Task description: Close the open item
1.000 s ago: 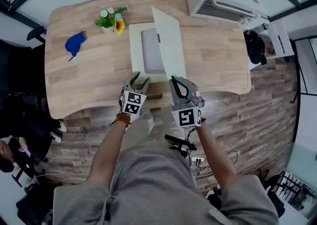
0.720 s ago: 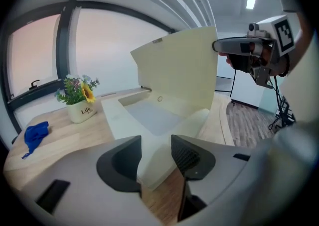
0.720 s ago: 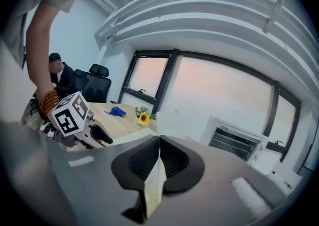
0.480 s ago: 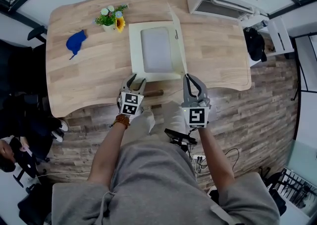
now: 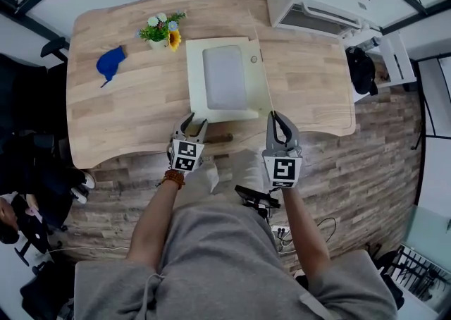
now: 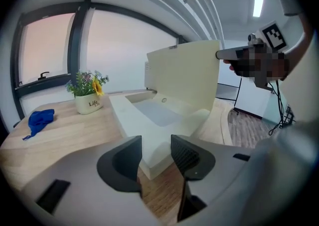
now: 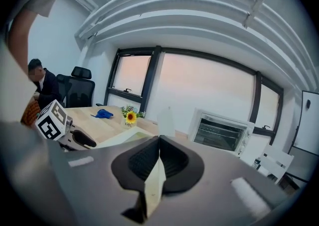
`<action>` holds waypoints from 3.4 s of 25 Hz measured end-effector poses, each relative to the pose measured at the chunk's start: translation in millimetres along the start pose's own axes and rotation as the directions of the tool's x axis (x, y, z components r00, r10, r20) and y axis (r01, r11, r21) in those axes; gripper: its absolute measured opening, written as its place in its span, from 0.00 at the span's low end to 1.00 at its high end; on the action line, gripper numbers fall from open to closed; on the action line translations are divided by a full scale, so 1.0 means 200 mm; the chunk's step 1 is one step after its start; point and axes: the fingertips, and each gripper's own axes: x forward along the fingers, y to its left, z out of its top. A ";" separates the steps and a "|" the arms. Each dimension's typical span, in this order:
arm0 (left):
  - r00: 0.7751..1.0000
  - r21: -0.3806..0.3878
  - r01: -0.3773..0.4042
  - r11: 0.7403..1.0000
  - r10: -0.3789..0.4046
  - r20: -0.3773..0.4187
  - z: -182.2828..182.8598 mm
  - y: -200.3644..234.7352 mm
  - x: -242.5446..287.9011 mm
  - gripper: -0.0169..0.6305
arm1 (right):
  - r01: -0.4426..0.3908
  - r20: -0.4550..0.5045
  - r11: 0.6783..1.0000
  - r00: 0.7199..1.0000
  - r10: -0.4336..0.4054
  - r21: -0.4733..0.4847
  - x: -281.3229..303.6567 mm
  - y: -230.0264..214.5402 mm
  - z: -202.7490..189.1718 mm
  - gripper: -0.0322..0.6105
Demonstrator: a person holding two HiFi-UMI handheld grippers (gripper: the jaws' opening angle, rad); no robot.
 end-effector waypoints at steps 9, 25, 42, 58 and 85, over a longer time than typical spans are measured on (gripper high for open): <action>1.000 -0.008 0.000 1.000 0.000 0.019 0.00 0.00 0.00 0.31 | -0.116 -0.005 0.993 0.993 0.116 -0.010 0.07 0.14 0.02 0.07; 1.000 -0.014 0.002 1.000 -0.001 0.022 0.00 0.01 0.00 0.31 | -0.216 -0.004 0.972 0.976 0.217 0.091 0.11 0.22 -0.02 0.07; 1.000 -0.017 0.013 1.000 -0.013 0.020 0.00 0.01 0.01 0.31 | -0.300 0.005 0.944 0.953 0.302 0.141 0.15 0.31 -0.01 0.07; 1.000 -0.028 0.016 0.999 -0.015 0.024 0.00 0.00 0.01 0.31 | -0.348 -0.005 0.926 0.936 0.352 0.144 0.17 0.41 -0.01 0.07; 0.999 -0.044 0.027 0.999 -0.025 0.042 0.00 -0.01 0.01 0.31 | -0.421 -0.034 0.895 0.902 0.430 0.149 0.22 0.58 -0.05 0.08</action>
